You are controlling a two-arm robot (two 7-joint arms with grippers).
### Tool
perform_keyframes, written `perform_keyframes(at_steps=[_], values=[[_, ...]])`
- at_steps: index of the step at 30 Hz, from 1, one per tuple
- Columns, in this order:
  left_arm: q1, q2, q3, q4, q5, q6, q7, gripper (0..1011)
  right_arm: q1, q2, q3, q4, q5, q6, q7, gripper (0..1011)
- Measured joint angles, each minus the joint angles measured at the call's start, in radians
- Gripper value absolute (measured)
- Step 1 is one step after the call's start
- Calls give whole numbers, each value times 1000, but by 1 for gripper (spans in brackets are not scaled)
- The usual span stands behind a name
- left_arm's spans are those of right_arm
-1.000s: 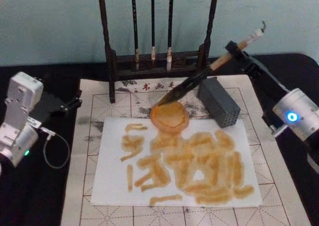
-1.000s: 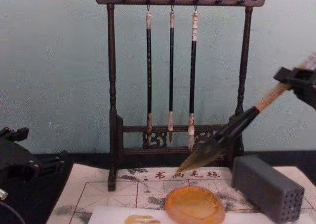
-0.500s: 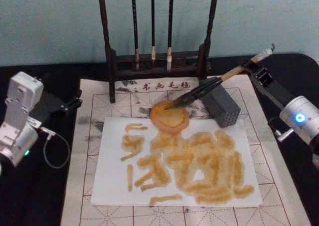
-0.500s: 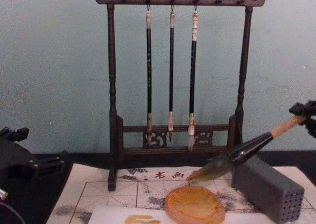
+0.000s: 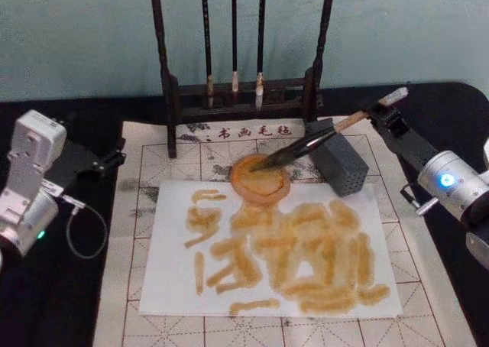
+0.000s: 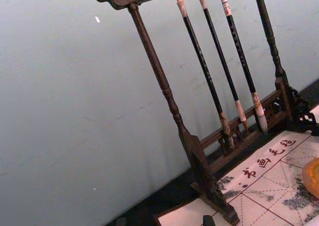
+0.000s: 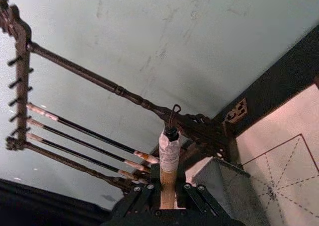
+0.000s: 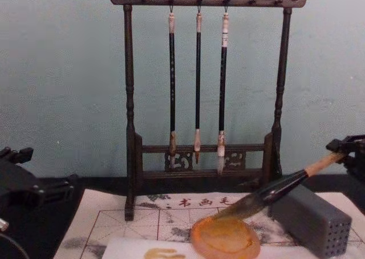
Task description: Pick up the brush from the inkstone, write on the paper, then place the brush back to its original position.
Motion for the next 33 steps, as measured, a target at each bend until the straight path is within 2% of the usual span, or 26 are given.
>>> perform_keyframes(at_steps=[4, 11, 33], values=[[0, 0, 0, 0, 0, 0, 0, 1001, 13, 8, -25, 14, -29, -28, 3, 185], [0, 0, 0, 0, 0, 0, 0, 1001, 36, 13, -58, 43, -48, -58, 2, 185], [0, 0, 0, 0, 0, 0, 0, 1001, 106, 6, -125, 130, -37, -107, -14, 185]])
